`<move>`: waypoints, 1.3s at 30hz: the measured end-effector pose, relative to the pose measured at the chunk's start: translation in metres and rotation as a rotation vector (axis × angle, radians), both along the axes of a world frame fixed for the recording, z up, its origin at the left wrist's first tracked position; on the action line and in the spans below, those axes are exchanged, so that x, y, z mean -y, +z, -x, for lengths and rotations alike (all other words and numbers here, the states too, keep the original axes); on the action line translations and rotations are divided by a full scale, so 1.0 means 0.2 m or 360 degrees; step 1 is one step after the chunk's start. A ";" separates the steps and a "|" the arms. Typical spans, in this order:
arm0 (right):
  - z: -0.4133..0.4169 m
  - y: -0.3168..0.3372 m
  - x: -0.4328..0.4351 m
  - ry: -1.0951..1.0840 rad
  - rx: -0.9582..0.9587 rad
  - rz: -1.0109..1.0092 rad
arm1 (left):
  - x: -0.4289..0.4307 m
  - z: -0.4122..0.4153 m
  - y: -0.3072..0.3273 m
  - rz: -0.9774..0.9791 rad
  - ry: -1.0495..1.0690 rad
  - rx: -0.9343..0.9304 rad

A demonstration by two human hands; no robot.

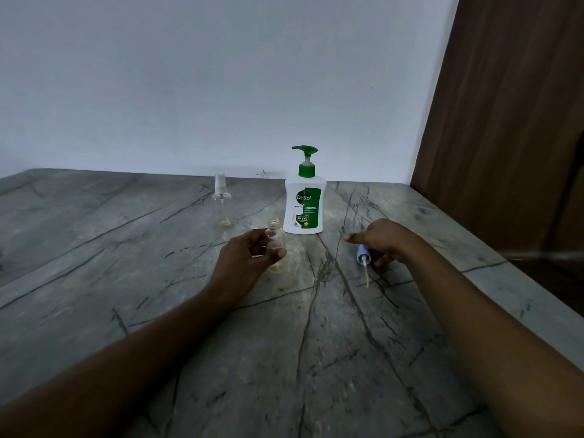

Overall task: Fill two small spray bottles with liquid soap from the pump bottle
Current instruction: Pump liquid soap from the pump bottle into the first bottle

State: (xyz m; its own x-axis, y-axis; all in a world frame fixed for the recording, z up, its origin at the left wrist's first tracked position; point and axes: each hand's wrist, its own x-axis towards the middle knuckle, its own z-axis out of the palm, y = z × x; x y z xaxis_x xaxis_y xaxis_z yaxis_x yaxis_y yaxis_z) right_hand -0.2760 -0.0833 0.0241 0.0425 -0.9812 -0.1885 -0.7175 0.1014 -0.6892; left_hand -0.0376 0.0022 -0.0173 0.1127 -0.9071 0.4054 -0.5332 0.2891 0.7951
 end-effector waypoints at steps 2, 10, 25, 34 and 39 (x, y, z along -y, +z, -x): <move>0.01 0.00 0.00 -0.0004 0.0034 0.0001 | 0.00 0.00 0.00 0.0003 -0.0001 -0.0013; 0.04 -0.01 0.01 -0.0041 -0.0004 -0.0030 | 0.00 0.00 0.00 -0.0003 0.0007 -0.0024; 0.08 0.04 -0.04 -0.0096 -0.0193 -0.0025 | -0.01 0.00 0.00 0.0009 0.0024 0.0079; -0.17 0.14 0.12 0.0148 0.0541 0.0375 | -0.01 -0.01 0.01 0.0095 0.0130 0.0054; -0.31 0.14 0.23 0.0339 0.0787 0.0329 | 0.00 -0.01 0.01 0.0083 0.0150 0.0056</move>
